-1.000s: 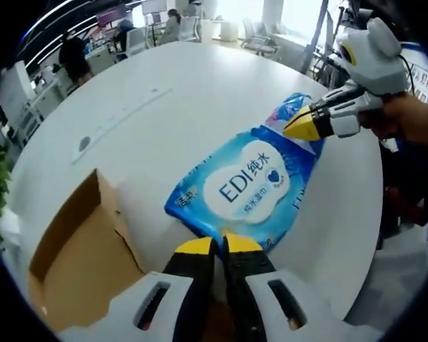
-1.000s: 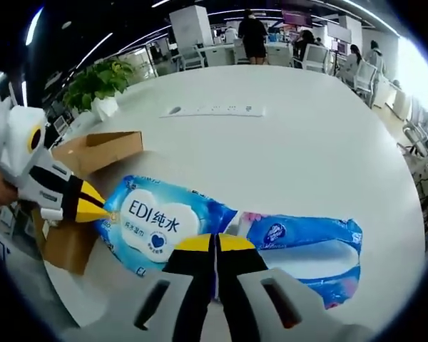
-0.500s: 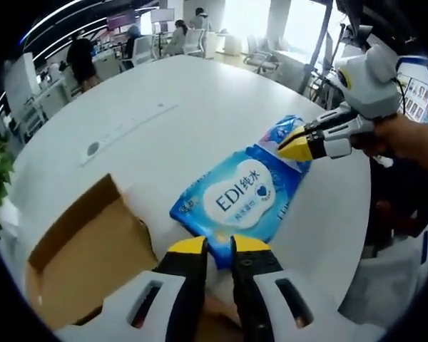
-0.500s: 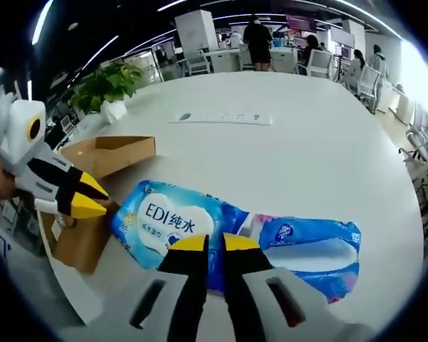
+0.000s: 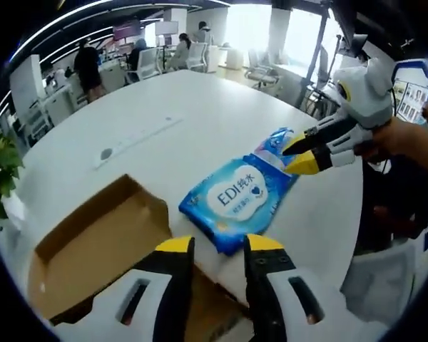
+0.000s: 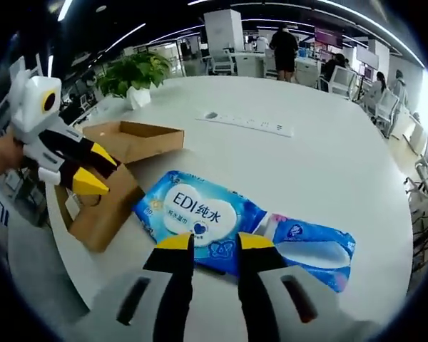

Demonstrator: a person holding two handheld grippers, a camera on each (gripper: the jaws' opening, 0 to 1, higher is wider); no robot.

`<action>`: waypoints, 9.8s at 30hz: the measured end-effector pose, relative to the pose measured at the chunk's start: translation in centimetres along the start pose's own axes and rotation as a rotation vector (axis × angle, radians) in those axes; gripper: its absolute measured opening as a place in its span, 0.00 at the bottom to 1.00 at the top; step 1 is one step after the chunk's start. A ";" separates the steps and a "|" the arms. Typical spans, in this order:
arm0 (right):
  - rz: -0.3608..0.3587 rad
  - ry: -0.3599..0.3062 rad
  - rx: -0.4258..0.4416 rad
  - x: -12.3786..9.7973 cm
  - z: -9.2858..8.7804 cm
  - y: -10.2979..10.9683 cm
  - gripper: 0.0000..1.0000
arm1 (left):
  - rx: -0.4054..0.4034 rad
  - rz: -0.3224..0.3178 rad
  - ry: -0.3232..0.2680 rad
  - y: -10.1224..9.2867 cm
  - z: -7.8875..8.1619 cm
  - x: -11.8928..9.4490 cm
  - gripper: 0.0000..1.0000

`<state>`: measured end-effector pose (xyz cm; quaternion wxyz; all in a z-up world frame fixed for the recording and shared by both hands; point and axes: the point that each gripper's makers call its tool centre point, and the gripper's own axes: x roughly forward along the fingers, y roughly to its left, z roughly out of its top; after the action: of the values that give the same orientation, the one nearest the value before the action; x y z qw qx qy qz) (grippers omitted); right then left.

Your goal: Operate the shoe box by opening the lid, removing the specified soft item, and placing it in the target area until the item is outside and the box remains undamaged.

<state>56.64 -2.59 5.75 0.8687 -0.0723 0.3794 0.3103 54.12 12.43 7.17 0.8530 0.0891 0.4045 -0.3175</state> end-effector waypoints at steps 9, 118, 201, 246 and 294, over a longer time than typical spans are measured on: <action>0.040 -0.013 -0.054 -2.1 0.9 1.6 0.31 | -0.045 -0.004 -0.017 0.5 -1.4 -2.9 0.36; 0.672 0.307 -0.795 8.9 -0.4 23.9 0.54 | -0.565 0.359 -0.020 15.3 -22.6 -18.1 0.02; 0.711 0.101 -0.816 0.6 7.3 25.0 0.14 | -0.585 0.403 0.013 15.3 -22.8 -18.2 0.01; 0.511 0.114 -0.824 -3.0 10.6 10.5 0.14 | -0.603 0.427 0.021 15.1 -22.9 -18.3 0.00; 0.331 0.304 -0.864 3.1 7.2 -7.0 0.15 | -0.612 0.428 0.043 15.5 -22.9 -18.0 0.01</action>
<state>66.80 -4.07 7.82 0.6330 -0.4095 0.3451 0.5591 40.63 42.34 3.98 0.8786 -0.0809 0.4705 0.0058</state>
